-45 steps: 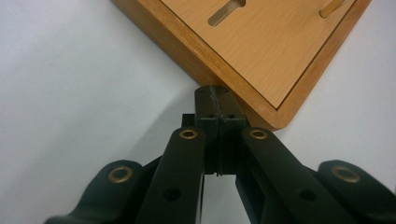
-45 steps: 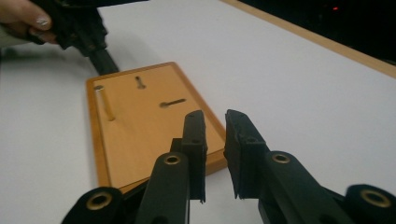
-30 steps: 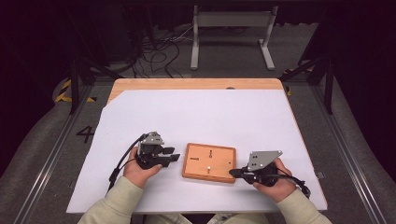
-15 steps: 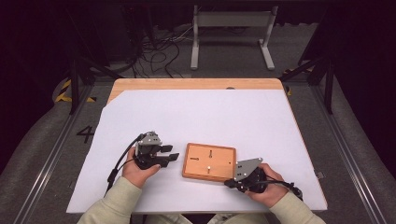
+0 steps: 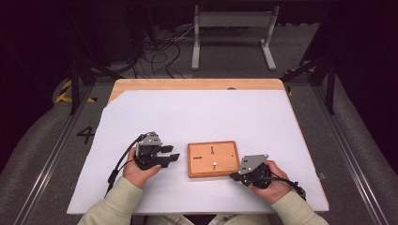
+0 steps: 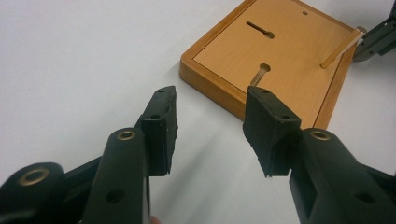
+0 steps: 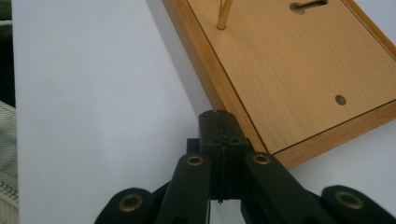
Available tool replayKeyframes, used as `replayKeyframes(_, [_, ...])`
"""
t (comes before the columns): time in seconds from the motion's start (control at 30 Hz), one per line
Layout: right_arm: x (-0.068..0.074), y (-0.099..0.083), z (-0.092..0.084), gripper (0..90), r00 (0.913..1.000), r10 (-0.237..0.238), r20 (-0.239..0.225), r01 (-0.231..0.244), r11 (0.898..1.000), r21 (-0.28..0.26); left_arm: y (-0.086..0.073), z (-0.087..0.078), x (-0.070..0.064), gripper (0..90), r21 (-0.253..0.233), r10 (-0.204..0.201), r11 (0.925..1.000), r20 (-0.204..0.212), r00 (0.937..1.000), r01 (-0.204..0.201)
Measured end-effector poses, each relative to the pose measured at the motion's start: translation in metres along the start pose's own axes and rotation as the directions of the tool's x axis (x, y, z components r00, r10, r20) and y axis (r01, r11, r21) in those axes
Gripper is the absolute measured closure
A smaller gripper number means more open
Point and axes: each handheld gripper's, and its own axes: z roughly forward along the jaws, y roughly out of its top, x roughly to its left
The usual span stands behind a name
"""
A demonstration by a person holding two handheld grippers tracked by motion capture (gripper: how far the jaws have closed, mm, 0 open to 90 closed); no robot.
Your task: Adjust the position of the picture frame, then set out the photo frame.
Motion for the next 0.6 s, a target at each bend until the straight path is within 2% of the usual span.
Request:
replayKeyframes(0.1, [0.001,0.002,-0.002,88.7,1.0000,-0.009,0.003,0.009,1.000,-0.022,0.000,-0.001,0.000,51.5,-0.012,-0.002,0.9999,-0.010,0.9999,0.002])
replayKeyframes(0.17, [0.000,0.003,-0.007,84.3,0.9999,0.016,-0.003,-0.016,0.998,-0.064,0.000,-0.003,0.001,49.8,-0.026,-0.004,0.9997,-0.020,0.9998,0.004])
replayKeyframes(0.23, [-0.004,0.003,-0.014,80.1,0.9987,0.051,-0.004,-0.051,0.991,-0.123,0.000,-0.004,0.000,48.1,-0.050,-0.005,0.9988,-0.029,0.9996,0.003])
replayKeyframes(0.3, [-0.006,0.003,-0.020,74.8,0.9969,0.079,0.003,-0.077,0.983,-0.169,0.001,-0.006,-0.001,46.5,-0.068,-0.003,0.9977,-0.036,0.9993,0.000])
replayKeyframes(0.37, [-0.009,0.002,-0.025,68.4,0.9939,0.108,0.022,-0.100,0.966,-0.240,0.002,-0.008,-0.002,44.9,-0.101,0.003,0.9949,-0.044,0.9990,-0.007])
replayKeyframes(0.4, [-0.009,0.002,-0.025,68.4,0.9939,0.108,0.022,-0.100,0.966,-0.240,0.002,-0.008,-0.002,44.5,-0.101,0.003,0.9949,-0.044,0.9990,-0.007])
replayKeyframes(0.43, [-0.010,0.002,-0.028,65.8,0.9919,0.122,0.036,-0.107,0.953,-0.284,0.002,-0.009,-0.002,44.5,-0.109,0.001,0.9940,-0.047,0.9989,-0.006])
replayKeyframes(0.5, [-0.011,0.001,-0.030,62.3,0.9900,0.136,0.039,-0.117,0.941,-0.317,0.002,-0.011,-0.003,43.9,-0.122,0.002,0.9925,-0.039,0.9992,-0.007])
replayKeyframes(0.6, [-0.013,0.001,-0.034,58.9,0.9868,0.151,0.058,-0.123,0.932,-0.341,0.003,-0.012,-0.006,42.7,-0.144,-0.001,0.9896,-0.016,0.9999,-0.001])
